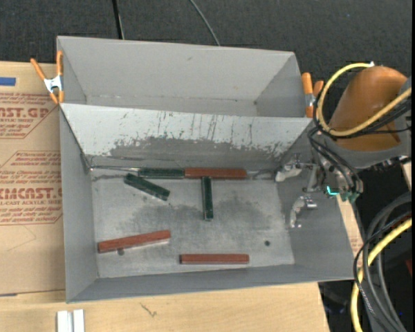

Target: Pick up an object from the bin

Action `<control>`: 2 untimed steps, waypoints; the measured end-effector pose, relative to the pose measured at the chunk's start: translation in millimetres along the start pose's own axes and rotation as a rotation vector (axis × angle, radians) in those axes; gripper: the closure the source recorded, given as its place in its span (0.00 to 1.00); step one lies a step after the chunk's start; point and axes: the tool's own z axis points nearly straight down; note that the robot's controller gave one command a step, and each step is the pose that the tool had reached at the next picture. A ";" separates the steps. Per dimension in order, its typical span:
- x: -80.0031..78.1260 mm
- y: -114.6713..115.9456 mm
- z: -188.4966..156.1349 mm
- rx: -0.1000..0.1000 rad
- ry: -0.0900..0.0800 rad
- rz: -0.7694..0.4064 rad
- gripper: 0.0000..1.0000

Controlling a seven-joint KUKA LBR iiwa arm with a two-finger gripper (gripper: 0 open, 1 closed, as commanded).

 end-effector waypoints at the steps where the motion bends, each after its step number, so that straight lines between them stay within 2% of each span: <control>1: -1.8 0.4 -4.6 0.001 -0.008 -0.002 0.00; 2: 30.2 31.5 14.2 0.001 -0.011 0.028 0.00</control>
Offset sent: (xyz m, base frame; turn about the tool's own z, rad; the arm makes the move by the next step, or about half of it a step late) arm -0.0506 0.0522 -0.0262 0.0409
